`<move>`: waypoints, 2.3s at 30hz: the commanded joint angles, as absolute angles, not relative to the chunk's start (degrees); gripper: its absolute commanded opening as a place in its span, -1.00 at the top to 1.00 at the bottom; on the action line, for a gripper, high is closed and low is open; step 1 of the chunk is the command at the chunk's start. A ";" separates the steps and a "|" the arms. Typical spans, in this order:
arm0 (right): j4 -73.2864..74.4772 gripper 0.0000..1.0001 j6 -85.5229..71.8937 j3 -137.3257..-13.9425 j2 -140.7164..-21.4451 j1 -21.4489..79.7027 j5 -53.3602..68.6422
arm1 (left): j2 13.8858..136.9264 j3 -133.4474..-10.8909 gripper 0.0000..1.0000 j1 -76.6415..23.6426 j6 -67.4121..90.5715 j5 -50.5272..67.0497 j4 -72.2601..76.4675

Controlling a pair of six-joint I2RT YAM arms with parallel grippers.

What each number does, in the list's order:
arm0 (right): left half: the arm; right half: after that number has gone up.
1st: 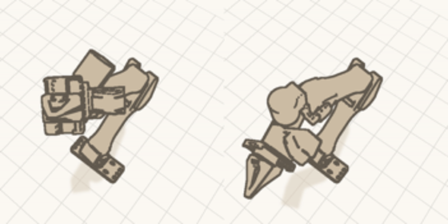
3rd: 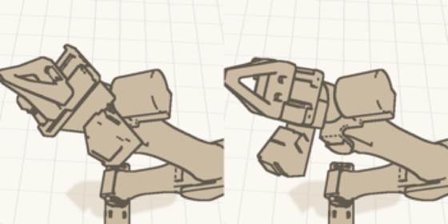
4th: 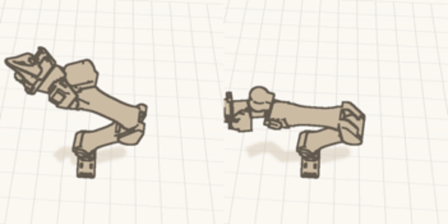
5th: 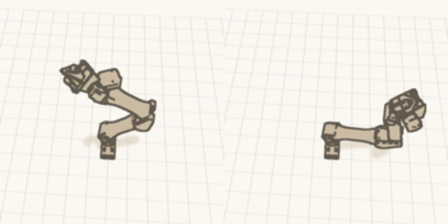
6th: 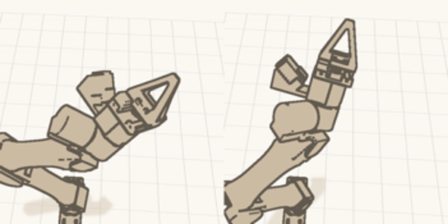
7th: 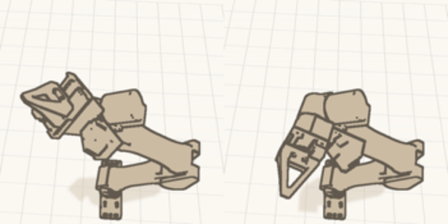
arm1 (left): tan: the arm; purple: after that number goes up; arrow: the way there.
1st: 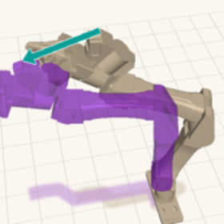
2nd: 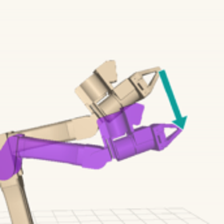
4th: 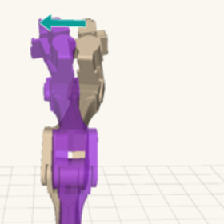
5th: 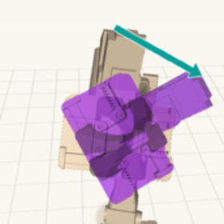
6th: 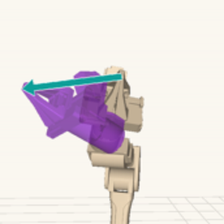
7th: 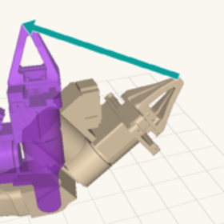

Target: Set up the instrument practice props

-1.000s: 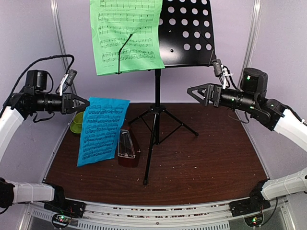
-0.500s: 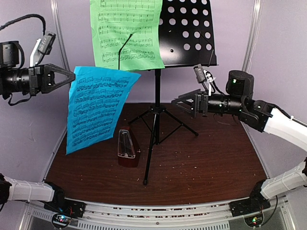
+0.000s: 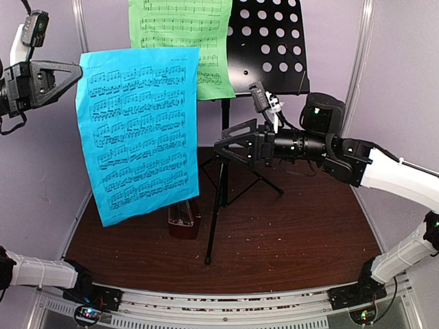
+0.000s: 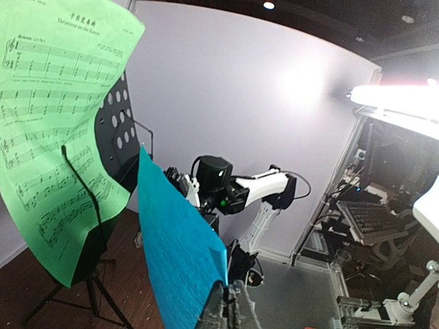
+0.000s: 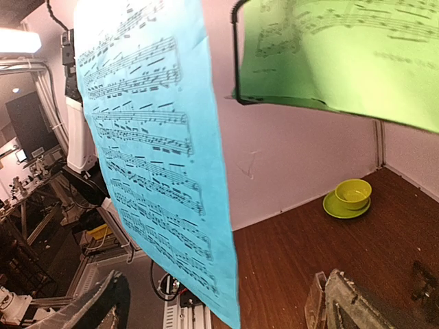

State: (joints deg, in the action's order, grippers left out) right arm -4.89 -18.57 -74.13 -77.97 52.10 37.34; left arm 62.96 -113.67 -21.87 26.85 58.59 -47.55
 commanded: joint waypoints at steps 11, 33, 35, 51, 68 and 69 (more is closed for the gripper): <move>-15.97 -0.40 -26.50 -87.03 -87.01 57.69 40.83 | 62.01 -107.86 1.00 -22.14 43.45 63.93 -19.63; -26.33 -1.00 -35.12 -85.89 -92.92 52.06 45.10 | 64.82 -105.39 1.00 -22.15 57.04 71.66 -1.71; -29.88 -1.00 -38.31 -86.55 -94.85 51.95 46.04 | 65.12 -105.24 1.00 -22.13 57.54 71.80 -0.69; -37.15 -0.14 -44.07 -89.61 -97.80 54.06 50.55 | 65.80 -105.16 1.00 -22.11 54.51 70.67 -2.43; -12.51 1.00 -27.85 -80.07 -77.97 53.88 44.83 | 63.56 -98.62 1.00 -20.02 40.73 61.31 -12.12; -11.81 1.00 -27.52 -79.88 -77.40 53.87 44.89 | 63.59 -98.45 1.00 -20.03 40.98 61.00 -11.82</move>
State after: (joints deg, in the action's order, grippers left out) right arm -17.67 -31.11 -81.52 -79.37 53.95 46.15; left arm 64.51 -99.50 -20.40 43.48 64.18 -12.25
